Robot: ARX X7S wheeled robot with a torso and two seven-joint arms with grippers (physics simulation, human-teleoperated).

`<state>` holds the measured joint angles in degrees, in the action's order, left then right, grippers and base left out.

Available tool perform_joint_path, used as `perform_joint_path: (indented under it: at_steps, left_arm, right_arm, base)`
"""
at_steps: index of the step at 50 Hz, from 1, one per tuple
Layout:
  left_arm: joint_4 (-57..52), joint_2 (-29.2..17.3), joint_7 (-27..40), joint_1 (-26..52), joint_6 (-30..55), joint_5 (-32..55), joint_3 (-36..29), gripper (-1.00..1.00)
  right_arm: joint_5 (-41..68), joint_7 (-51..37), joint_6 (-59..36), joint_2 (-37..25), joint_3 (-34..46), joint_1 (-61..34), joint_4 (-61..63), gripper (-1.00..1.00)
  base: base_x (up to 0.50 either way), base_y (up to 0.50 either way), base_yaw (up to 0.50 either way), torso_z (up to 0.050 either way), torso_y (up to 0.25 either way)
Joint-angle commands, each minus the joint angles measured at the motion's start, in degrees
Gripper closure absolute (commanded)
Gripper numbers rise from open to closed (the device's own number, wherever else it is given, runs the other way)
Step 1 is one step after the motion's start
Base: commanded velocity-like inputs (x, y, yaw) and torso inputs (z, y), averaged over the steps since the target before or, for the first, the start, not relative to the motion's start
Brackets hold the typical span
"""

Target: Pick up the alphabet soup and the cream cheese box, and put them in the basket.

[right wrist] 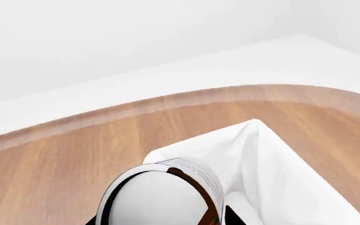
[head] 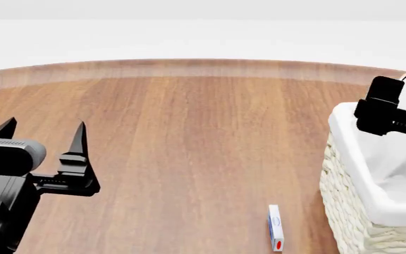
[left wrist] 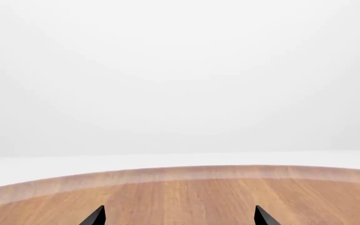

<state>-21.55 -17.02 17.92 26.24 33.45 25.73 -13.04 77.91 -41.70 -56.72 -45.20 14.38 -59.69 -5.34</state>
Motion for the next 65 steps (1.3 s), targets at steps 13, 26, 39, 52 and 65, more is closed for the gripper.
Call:
perform_joint_path:
  at_steps: [13, 26, 39, 52, 65]
  left_arm:
    - [1.4, -0.3, 0.0, 0.2, -0.9, 0.1, -0.4, -1.0]
    - [2.3, -0.4, 0.0, 0.0, -1.7, -0.1, -0.8, -1.0]
    - [3.7, -0.5, -0.2, -0.2, -2.8, -0.1, -0.7, -1.0]
    - [4.1, -0.7, 0.0, -0.3, -3.1, 0.1, -0.9, -1.0]
    - [4.0, -0.9, 0.2, -0.2, -3.0, 0.5, -0.8, -1.0]
  right_arm:
    - [-20.1, 16.5, 12.1, 11.5, 7.2, -16.1, -31.7, 1.0]
    - [-22.2, 21.1, 15.0, 14.8, 7.7, -20.4, -47.4, 1.0]
    - [-22.5, 21.0, 15.1, 16.8, 7.0, -24.2, -58.5, 1.0]
    - [-23.5, 19.5, 16.3, 17.8, 6.7, -26.2, -65.6, 1.0]
    - [-25.0, 19.9, 15.7, 18.7, 5.7, -27.1, -69.4, 1.0]
  base:
    - [0.0, 0.0, 0.0, 0.0, 0.001]
    - [0.0, 0.0, 0.0, 0.0, 0.0]
    - [0.0, 0.0, 0.0, 0.0, 0.001]
    - [0.0, 0.0, 0.0, 0.0, 0.001]
    - [0.0, 0.0, 0.0, 0.0, 0.001]
